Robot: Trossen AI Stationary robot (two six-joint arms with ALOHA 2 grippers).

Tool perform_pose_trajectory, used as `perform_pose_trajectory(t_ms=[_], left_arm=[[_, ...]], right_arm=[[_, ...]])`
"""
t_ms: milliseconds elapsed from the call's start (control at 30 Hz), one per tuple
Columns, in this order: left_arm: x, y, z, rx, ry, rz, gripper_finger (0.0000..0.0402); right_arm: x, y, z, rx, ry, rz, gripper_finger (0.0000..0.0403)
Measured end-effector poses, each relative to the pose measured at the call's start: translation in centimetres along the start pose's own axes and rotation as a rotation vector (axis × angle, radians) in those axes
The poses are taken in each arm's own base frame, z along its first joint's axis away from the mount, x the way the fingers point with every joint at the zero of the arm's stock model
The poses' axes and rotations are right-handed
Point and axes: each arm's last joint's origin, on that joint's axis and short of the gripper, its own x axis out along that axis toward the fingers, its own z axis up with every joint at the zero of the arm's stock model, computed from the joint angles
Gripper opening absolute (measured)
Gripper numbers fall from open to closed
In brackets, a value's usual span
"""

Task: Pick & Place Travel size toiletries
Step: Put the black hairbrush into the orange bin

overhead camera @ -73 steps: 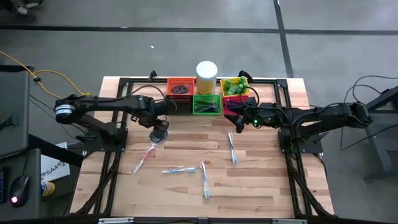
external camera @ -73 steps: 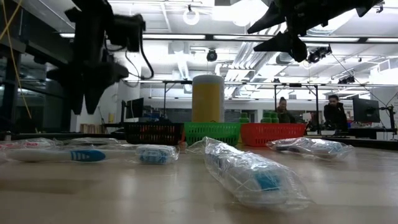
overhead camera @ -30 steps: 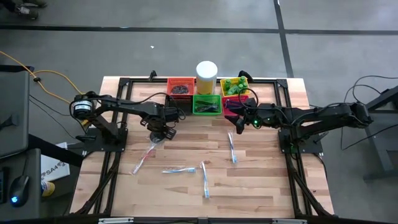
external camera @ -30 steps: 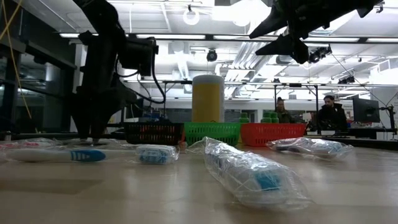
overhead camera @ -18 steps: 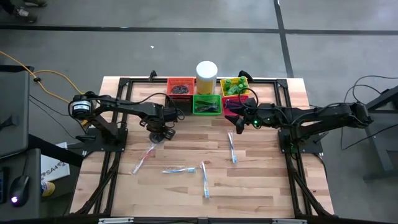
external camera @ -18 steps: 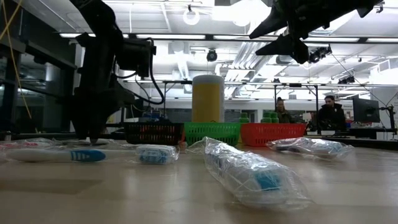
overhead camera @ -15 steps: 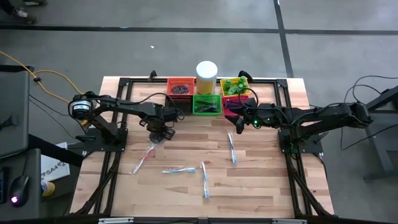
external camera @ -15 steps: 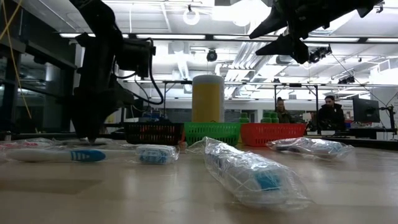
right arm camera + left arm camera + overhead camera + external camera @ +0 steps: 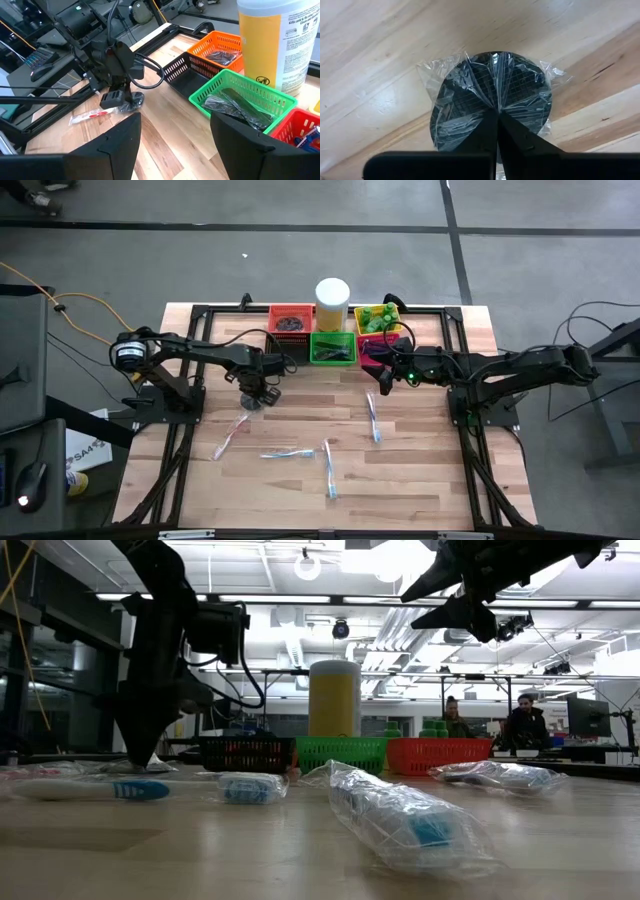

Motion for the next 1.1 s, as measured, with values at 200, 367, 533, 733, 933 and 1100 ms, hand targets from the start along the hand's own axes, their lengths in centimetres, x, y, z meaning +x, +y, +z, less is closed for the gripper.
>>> perform_pose_trajectory(t_ms=[200,367,533,733,933,1100], left_arm=[[-2.3,-0.3,-0.1,0.057,-0.045,-0.074,0.0001],[-4.7,-0.2,-0.4,0.088,-0.078,-0.129,0.0001],[-7.5,-0.3,-0.6,0.128,-0.135,-0.204,0.0001],[-11.4,-1.2,0.1,0.234,-0.323,-0.251,0.0000],[-14.5,-1.2,1.8,0.354,-0.559,-0.177,0.0000],[-15.7,0.4,4.3,0.385,-0.673,-0.108,0.0000]], right_arm=[[0.0,0.0,0.0,0.000,0.001,0.002,0.0231],[0.0,0.0,0.0,0.000,0.001,0.002,0.0231],[0.0,0.0,0.0,0.000,0.001,0.001,0.0231],[0.0,0.1,0.2,0.006,-0.016,0.010,0.0231],[0.0,0.1,0.5,0.010,-0.042,0.020,0.0231],[0.1,-0.1,0.7,0.017,-0.054,0.009,0.0231]])
